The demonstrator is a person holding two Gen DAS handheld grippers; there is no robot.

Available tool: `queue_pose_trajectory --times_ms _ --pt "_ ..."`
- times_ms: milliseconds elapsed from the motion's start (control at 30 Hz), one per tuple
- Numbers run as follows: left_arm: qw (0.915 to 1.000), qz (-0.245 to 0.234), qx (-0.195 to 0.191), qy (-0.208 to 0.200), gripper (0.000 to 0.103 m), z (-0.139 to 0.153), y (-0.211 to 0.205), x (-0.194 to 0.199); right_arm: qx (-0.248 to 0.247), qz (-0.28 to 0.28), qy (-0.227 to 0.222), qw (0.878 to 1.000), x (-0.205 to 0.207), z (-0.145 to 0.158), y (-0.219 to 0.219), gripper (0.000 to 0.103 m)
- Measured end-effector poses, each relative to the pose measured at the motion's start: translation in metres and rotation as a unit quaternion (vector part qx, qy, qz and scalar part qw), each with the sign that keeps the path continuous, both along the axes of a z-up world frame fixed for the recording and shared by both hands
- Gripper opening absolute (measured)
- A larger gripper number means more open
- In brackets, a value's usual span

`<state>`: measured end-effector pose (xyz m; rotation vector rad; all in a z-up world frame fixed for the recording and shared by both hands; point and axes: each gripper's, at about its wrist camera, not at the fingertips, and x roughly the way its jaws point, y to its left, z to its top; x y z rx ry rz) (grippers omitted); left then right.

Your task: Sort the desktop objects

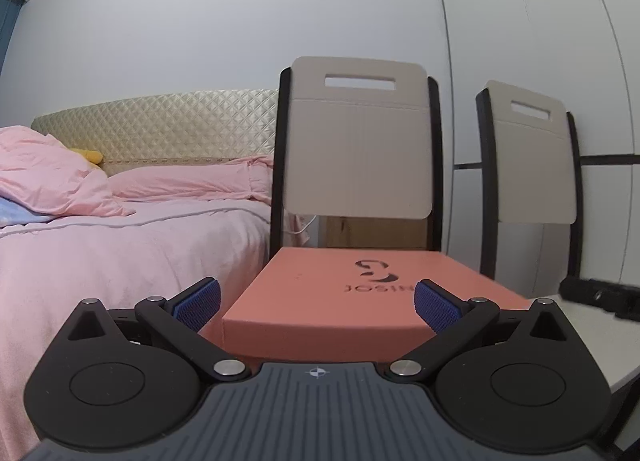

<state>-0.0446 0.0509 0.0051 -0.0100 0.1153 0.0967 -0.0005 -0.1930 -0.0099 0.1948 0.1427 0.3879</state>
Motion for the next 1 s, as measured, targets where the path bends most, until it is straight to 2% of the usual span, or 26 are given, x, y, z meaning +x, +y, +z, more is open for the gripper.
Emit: queue_pose_trajectory --times_ms 267,533,767,1000 --pt "0.9997 0.021 0.003 -0.008 0.103 -0.008 0.006 -0.001 0.007 -0.010 -0.004 1.000 0.004 0.000 0.001 0.078" --pt "0.9998 0.016 -0.011 -0.008 0.103 -0.011 0.008 -0.002 -0.019 -0.017 0.001 1.000 0.008 -0.005 0.013 0.088" --pt "0.9995 0.024 -0.022 -0.006 0.103 -0.016 0.010 0.000 -0.029 -0.021 -0.008 0.999 0.005 -0.007 0.016 0.103" --pt "0.9996 0.025 -0.013 -0.006 0.103 -0.017 0.007 -0.001 -0.030 -0.023 -0.009 0.999 0.001 -0.008 0.015 0.103"
